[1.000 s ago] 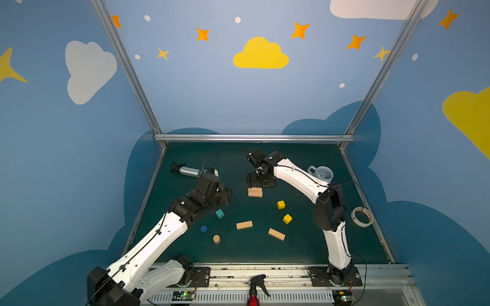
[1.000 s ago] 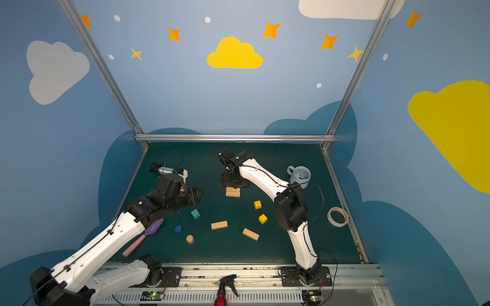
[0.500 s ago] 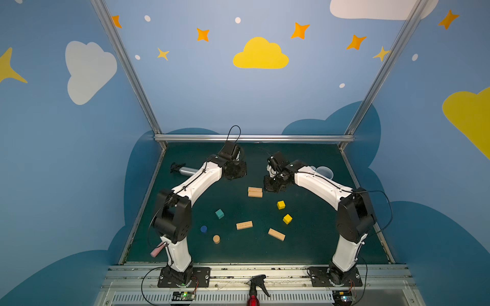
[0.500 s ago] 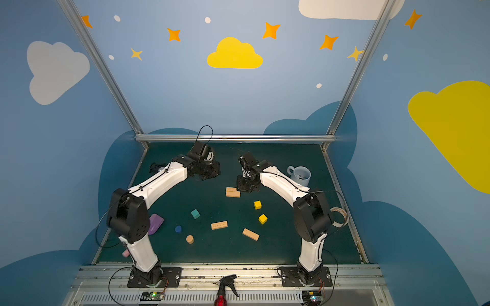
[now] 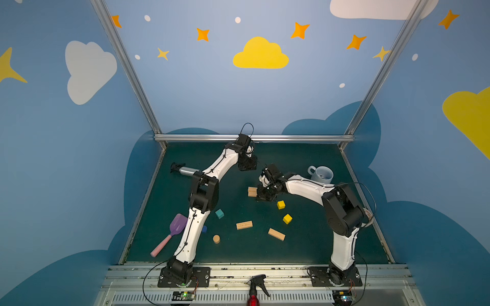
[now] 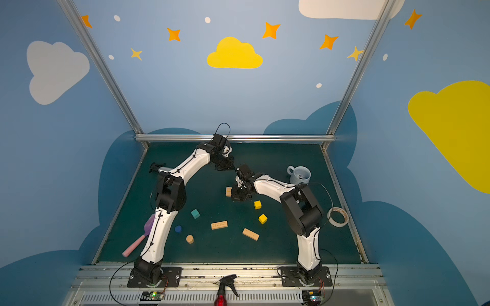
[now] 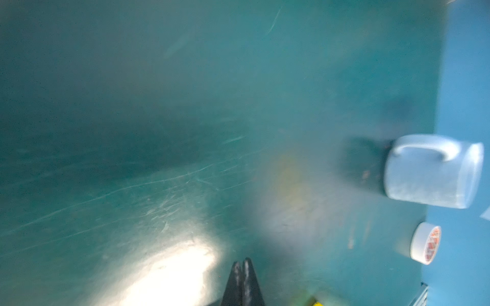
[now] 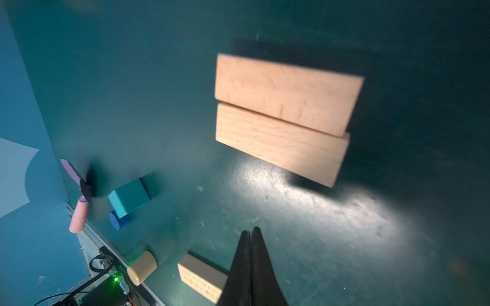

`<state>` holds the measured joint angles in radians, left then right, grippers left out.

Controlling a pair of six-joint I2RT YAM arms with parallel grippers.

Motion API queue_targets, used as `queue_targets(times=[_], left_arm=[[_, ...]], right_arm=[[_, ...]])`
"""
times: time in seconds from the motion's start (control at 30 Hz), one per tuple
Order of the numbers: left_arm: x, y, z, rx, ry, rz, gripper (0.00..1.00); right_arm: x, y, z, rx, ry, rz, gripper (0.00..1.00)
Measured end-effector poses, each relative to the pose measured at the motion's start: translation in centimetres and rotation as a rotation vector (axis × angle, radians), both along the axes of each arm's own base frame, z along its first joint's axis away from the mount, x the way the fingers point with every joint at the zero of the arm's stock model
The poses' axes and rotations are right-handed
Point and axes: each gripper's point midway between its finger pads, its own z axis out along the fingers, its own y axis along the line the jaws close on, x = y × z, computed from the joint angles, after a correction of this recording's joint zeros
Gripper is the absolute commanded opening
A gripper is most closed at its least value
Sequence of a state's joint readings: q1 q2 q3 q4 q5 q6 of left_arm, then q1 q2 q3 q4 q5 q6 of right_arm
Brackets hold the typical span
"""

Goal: Build the wood block tower

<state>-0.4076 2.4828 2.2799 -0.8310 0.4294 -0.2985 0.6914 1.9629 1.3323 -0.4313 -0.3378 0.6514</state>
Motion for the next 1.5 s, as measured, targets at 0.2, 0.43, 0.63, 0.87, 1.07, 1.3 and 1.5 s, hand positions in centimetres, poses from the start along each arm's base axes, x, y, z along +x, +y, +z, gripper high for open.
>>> queue_targets(times=[0.2, 0.43, 0.63, 0.87, 1.07, 1.3, 1.5], left_arm=[[-2.2, 0.3, -3.4, 0.028, 0.105, -0.015, 0.04], [-4.0, -0.3, -5.4, 0.049, 0.154, -0.037, 0.05], [-4.2, -0.5, -5.4, 0.038, 0.148, -0.039, 0.05], [-4.5, -0.5, -5.4, 0.024, 0.140, -0.031, 0.04], [-5.0, -0.5, -5.4, 0.020, 0.145, -0.027, 0.04], [-5.1, -0.5, -5.4, 0.017, 0.146, -0.022, 0.05], [-5.5, -0.4, -5.4, 0.016, 0.149, -0.021, 0.04]], right_arm=[[-0.7, 0.3, -1.2, -0.012, 0.023, 0.002, 0.00], [-0.2, -0.2, -2.5, -0.035, 0.032, -0.024, 0.00], [0.7, -0.3, -2.7, -0.032, 0.030, -0.041, 0.00], [1.9, 0.1, -2.7, -0.029, 0.015, -0.051, 0.00], [2.5, 0.0, -2.7, -0.041, -0.003, -0.057, 0.00], [2.7, -0.1, -2.7, -0.051, -0.015, -0.060, 0.00], [3.7, -1.1, -2.6, -0.085, -0.038, -0.073, 0.00]])
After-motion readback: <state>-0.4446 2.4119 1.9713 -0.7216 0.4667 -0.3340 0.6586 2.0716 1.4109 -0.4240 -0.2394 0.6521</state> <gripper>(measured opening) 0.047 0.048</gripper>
